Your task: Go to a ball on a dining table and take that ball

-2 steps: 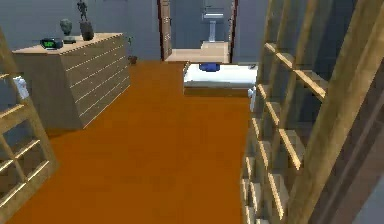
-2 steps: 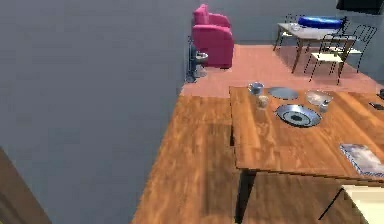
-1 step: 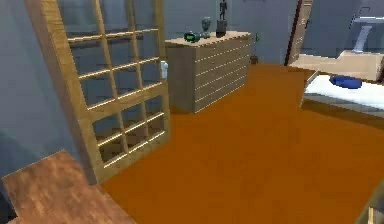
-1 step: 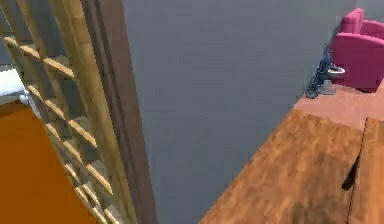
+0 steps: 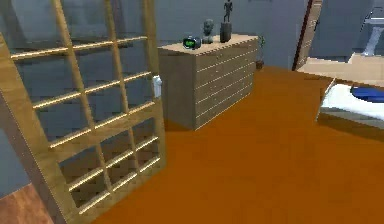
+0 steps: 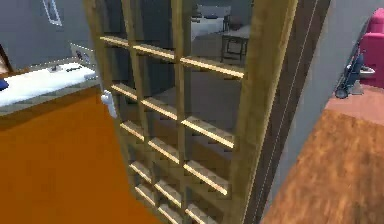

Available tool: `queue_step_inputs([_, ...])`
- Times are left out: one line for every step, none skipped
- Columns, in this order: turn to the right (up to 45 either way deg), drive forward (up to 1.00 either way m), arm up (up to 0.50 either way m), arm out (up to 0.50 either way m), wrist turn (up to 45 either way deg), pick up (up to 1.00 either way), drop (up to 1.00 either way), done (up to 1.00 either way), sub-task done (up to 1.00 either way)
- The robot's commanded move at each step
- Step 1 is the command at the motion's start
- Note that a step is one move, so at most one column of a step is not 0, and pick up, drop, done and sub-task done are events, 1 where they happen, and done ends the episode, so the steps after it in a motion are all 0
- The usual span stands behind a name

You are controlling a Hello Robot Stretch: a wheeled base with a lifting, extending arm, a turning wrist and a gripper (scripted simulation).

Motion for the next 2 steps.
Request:
queue_step_inputs([39.0,0.0,0.0,0.0,0.0,0.0,0.0,0.0,0.0])
queue_step_inputs([0.0,1.0,0.0,0.0,0.0,0.0,0.0,0.0,0.0])
